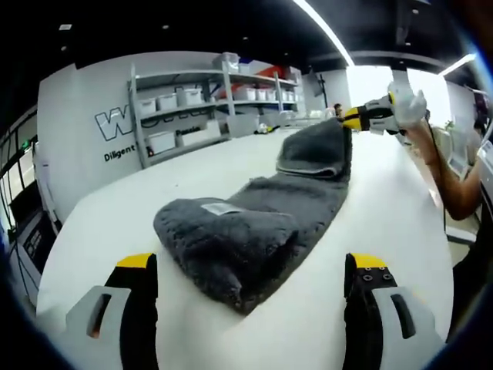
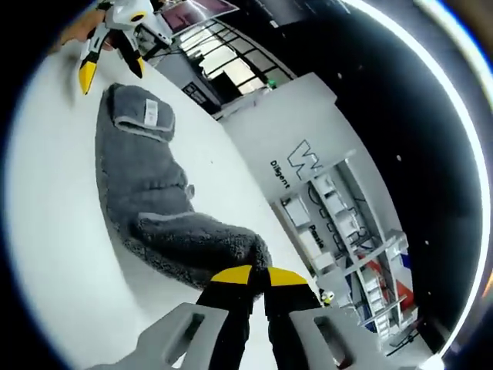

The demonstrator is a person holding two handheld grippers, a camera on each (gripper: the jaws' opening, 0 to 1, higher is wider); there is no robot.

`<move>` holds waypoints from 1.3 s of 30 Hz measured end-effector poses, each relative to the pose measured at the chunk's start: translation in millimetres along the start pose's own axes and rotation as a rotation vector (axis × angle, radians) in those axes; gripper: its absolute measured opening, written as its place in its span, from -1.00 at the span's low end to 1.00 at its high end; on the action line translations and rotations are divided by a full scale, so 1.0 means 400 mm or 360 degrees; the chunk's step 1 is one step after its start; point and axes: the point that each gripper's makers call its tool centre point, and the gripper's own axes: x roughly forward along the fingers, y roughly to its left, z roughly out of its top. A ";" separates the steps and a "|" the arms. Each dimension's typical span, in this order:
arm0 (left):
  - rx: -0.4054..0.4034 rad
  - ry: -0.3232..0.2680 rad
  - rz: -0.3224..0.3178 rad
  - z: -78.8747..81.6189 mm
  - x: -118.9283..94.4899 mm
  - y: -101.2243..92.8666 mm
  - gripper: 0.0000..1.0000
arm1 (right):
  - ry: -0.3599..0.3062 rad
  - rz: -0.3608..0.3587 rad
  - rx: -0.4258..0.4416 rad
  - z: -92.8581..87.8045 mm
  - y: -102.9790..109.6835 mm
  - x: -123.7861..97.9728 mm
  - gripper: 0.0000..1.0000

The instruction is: Open the folded towel by lifting each exposed corner and separating the folded layers until the towel lies flat within the target outline without major curled edges

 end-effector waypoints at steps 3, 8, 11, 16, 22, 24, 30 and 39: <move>0.0004 0.0009 -0.0005 -0.003 0.001 -0.002 0.99 | 0.0084 0.0042 0.0039 -0.053 0.019 0.002 -0.98; 0.0007 0.0015 -0.0010 -0.004 0.002 -0.004 0.99 | 0.0230 0.0171 0.0034 -0.130 0.070 0.006 -0.98; 0.0006 0.0019 -0.0009 -0.006 0.002 -0.004 0.99 | 0.0283 0.0219 0.0051 -0.156 0.091 0.011 -0.97; 0.0009 0.0029 -0.0007 -0.009 0.002 -0.002 0.99 | 0.0356 0.0321 0.0184 -0.202 0.130 0.023 -0.97; 0.0009 0.0039 -0.0011 -0.012 0.004 -0.005 0.99 | 0.0384 0.0352 0.0216 -0.220 0.143 0.031 -0.97; 0.0007 0.0040 -0.0013 -0.013 0.005 -0.006 0.99 | 0.0385 0.0351 0.0235 -0.225 0.139 0.036 -0.97; 0.0006 0.0042 0.0007 -0.012 0.004 -0.001 0.99 | 0.0406 0.0352 0.0232 -0.231 0.137 0.053 -0.97; -0.0029 0.0046 0.0016 -0.014 0.004 0.004 0.97 | 0.0413 0.0271 0.0412 -0.230 0.094 0.011 -0.31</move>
